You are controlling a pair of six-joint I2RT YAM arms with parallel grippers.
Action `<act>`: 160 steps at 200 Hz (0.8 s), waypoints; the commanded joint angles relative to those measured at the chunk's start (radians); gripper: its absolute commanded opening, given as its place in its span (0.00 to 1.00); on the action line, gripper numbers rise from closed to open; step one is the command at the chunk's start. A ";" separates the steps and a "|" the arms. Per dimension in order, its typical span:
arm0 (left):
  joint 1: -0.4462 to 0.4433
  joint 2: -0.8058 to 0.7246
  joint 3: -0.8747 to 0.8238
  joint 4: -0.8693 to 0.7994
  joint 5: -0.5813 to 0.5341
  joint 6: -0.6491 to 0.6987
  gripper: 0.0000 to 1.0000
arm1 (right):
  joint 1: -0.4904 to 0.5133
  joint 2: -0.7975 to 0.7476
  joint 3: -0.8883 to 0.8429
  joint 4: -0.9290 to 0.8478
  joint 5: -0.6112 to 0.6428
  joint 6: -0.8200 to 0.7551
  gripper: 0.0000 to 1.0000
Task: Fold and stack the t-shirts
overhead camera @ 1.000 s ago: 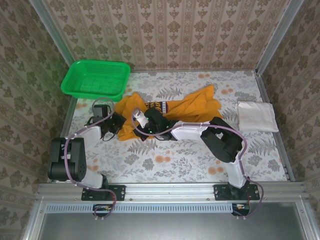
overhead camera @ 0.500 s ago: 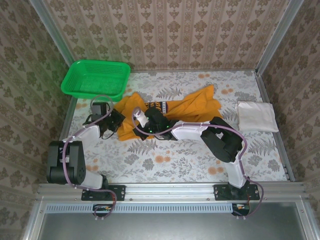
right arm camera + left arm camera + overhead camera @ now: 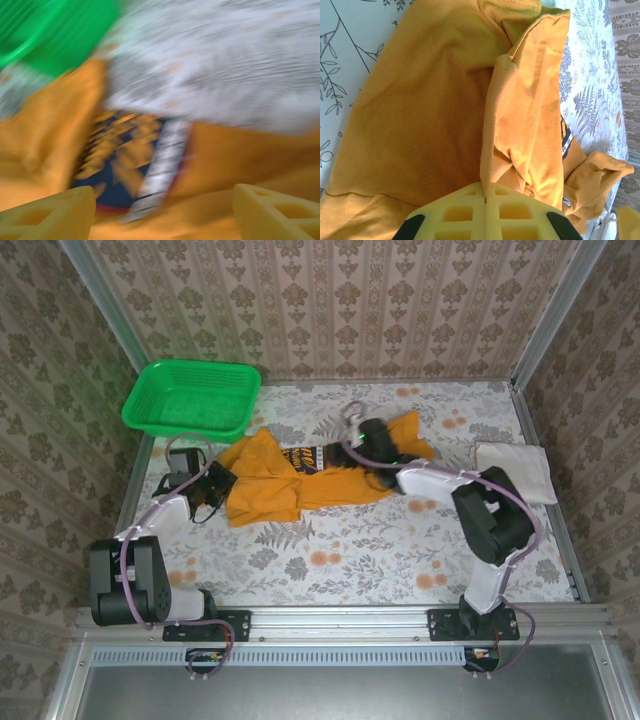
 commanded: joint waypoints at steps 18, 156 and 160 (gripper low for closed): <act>0.012 0.000 0.024 -0.035 -0.005 0.025 0.00 | -0.289 0.005 -0.035 -0.175 -0.024 0.227 0.64; 0.017 -0.009 0.072 -0.068 -0.011 0.023 0.00 | -0.446 0.065 -0.049 -0.154 -0.073 0.331 0.00; 0.016 -0.012 0.074 -0.071 -0.012 0.023 0.00 | -0.446 0.050 -0.053 -0.154 -0.068 0.322 0.00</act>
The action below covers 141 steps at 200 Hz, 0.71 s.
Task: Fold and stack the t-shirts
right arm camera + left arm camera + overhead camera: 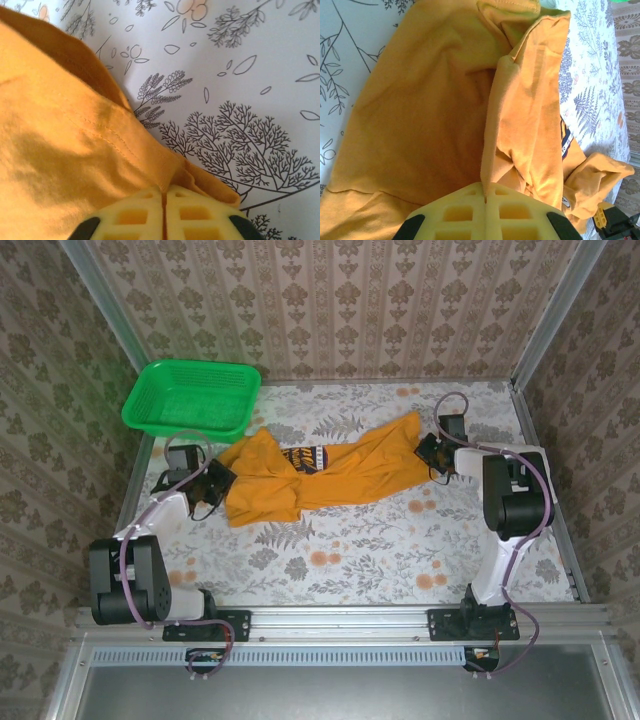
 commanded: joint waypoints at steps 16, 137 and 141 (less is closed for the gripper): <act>0.016 -0.032 0.051 -0.034 -0.007 0.024 0.00 | -0.003 -0.135 -0.029 -0.016 0.026 -0.052 0.00; 0.075 -0.206 0.166 -0.283 0.043 0.112 0.00 | 0.006 -0.717 -0.095 -0.510 0.125 -0.172 0.00; 0.074 -0.207 0.163 -0.290 0.044 0.114 0.00 | 0.007 -0.728 -0.104 -0.526 0.121 -0.174 0.00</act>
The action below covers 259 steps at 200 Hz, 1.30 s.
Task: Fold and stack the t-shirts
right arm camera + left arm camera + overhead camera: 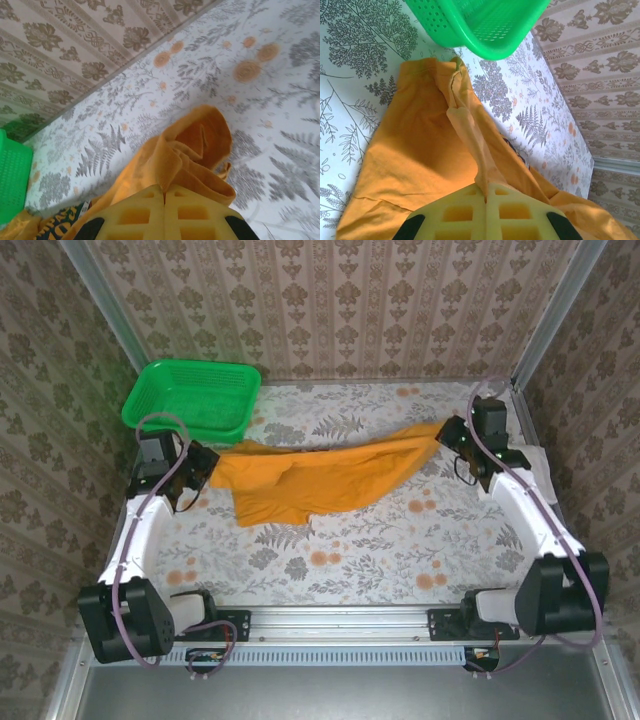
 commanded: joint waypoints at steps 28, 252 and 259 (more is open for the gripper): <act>0.010 -0.022 -0.009 -0.139 0.037 0.075 0.00 | 0.010 -0.118 -0.114 -0.316 -0.005 -0.039 0.00; 0.019 0.038 -0.057 -0.155 0.078 0.092 0.00 | 0.027 -0.406 -0.624 -0.317 -0.148 0.288 0.39; 0.019 0.043 -0.057 -0.153 0.079 0.092 0.00 | 0.027 -0.380 -0.621 -0.291 -0.147 0.284 0.39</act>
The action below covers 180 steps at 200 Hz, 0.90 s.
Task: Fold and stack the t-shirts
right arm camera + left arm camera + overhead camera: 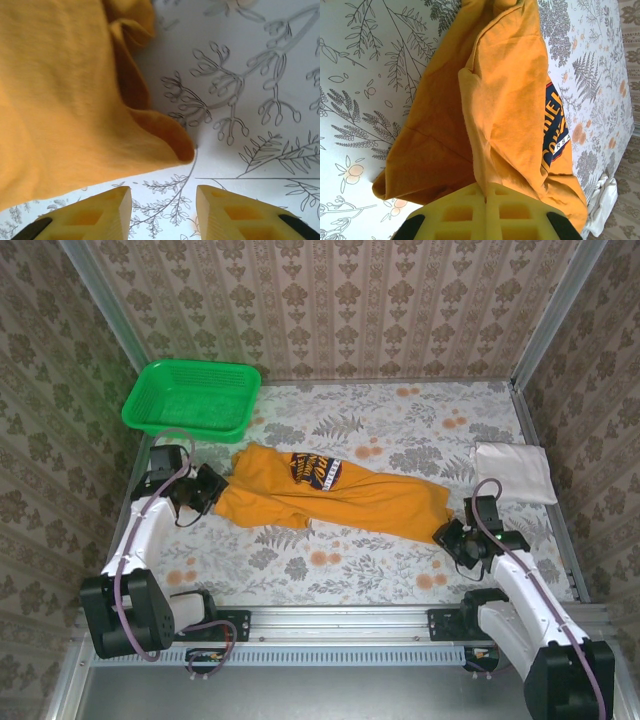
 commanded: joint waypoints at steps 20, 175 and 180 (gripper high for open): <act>0.012 0.014 0.018 0.010 0.009 0.018 0.00 | 0.007 0.128 -0.001 0.151 -0.013 0.031 0.41; 0.027 0.042 0.044 -0.002 0.009 0.046 0.00 | -0.029 0.405 0.336 0.100 0.087 -0.148 0.00; 0.028 0.043 0.044 -0.002 0.009 0.047 0.00 | -0.031 0.419 0.343 0.100 0.081 -0.151 0.00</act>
